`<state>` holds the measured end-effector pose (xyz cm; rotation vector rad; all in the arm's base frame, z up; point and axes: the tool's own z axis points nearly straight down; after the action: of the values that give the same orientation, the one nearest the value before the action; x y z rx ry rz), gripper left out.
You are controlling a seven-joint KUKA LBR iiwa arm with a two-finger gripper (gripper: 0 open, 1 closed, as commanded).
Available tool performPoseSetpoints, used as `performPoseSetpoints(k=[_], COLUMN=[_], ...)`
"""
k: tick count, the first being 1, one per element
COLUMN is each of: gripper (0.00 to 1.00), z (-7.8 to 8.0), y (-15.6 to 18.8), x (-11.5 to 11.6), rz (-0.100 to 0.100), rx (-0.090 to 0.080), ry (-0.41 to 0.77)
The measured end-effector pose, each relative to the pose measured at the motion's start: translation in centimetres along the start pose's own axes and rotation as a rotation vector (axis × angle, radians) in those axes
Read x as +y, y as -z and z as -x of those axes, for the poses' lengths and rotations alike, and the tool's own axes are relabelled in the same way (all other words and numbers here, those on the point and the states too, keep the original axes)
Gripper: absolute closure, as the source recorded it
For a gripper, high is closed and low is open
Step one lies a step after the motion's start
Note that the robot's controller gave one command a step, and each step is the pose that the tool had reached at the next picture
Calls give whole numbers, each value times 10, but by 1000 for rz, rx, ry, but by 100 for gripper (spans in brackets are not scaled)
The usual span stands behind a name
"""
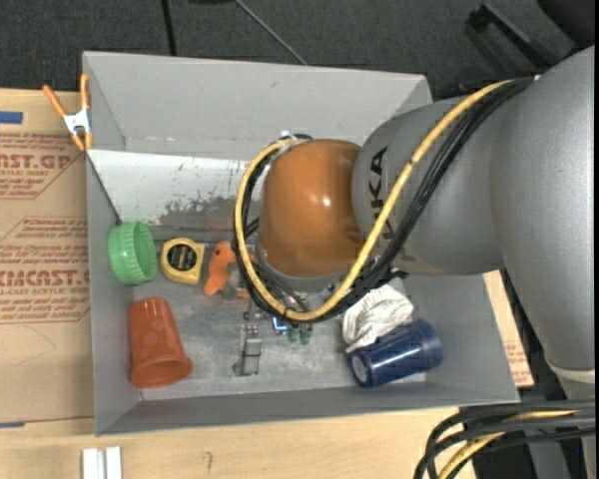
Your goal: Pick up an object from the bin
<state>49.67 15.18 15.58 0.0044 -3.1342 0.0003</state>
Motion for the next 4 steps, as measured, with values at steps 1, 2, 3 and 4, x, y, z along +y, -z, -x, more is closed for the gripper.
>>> performPoseSetpoints(k=[1,2,3,4], gripper=[0,0,0,100], z=[2,37,48,50], y=[5,-28,-42,-84], x=[-1,-47,-67,-41], rz=[1,3,-2,3], rx=[-7,-12,-7,-12], ry=[-2,-40,-40,-24])
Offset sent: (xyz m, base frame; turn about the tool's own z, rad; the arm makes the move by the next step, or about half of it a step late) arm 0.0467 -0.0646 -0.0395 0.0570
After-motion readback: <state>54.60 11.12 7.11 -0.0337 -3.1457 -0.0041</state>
